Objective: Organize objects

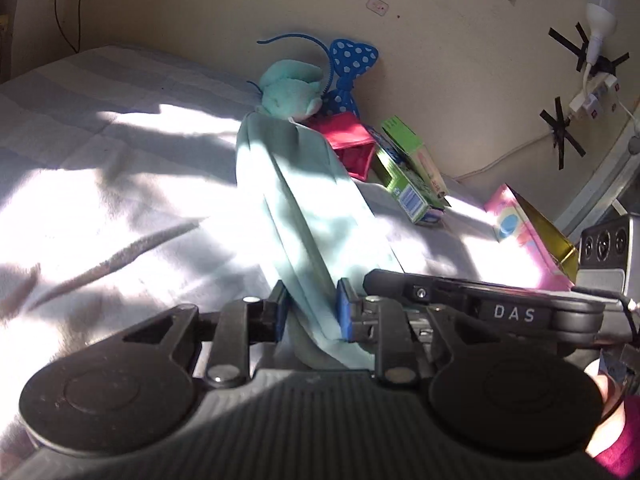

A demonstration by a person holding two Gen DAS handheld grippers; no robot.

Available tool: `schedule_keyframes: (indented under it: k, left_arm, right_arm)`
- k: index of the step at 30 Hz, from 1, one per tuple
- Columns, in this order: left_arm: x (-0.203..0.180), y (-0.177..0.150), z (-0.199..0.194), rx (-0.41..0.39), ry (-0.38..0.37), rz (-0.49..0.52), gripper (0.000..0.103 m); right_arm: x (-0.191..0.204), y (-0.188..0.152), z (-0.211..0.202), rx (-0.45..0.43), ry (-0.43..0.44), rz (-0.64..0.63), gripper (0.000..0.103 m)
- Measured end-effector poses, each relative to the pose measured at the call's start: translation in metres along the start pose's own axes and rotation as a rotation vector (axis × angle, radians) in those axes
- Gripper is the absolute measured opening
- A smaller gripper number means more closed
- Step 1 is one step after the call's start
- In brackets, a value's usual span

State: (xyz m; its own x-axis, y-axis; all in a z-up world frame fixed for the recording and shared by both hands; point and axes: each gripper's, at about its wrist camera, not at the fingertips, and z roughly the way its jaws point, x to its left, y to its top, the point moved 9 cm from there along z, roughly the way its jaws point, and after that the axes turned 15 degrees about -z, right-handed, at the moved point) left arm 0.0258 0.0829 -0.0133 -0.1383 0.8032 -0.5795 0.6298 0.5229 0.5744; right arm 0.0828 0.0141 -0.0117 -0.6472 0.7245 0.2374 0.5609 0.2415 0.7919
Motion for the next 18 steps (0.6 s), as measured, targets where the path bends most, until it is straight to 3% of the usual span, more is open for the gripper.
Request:
schedule_keyframes:
  k: [4, 6, 9, 12, 14, 16, 18]
  left_arm:
    - [-0.049, -0.05, 0.004, 0.143, -0.113, 0.095, 0.034]
    - [-0.071, -0.063, 0.001, 0.148, -0.144, 0.192, 0.035]
    - [-0.085, -0.046, -0.011, 0.103, -0.185, 0.243, 0.038]
    - [-0.087, 0.002, -0.021, -0.069, -0.13, 0.282, 0.041]
    - [-0.093, 0.031, -0.014, -0.15, -0.075, 0.34, 0.055]
    - [-0.097, 0.049, 0.002, -0.158, -0.051, 0.374, 0.061]
    - [-0.104, 0.058, 0.025, -0.135, -0.034, 0.44, 0.069]
  right_arm:
    - [-0.025, -0.013, -0.051, -0.051, -0.161, -0.04, 0.027]
    - [-0.048, -0.011, -0.083, -0.129, -0.264, -0.012, 0.038]
    - [-0.078, -0.016, -0.131, -0.231, -0.354, 0.058, 0.038]
    - [-0.087, -0.028, -0.156, -0.267, -0.352, 0.115, 0.04]
    - [-0.083, -0.041, -0.16, -0.26, -0.296, 0.146, 0.043]
    - [-0.072, -0.053, -0.155, -0.24, -0.239, 0.141, 0.047]
    - [-0.054, -0.063, -0.144, -0.203, -0.191, 0.102, 0.058]
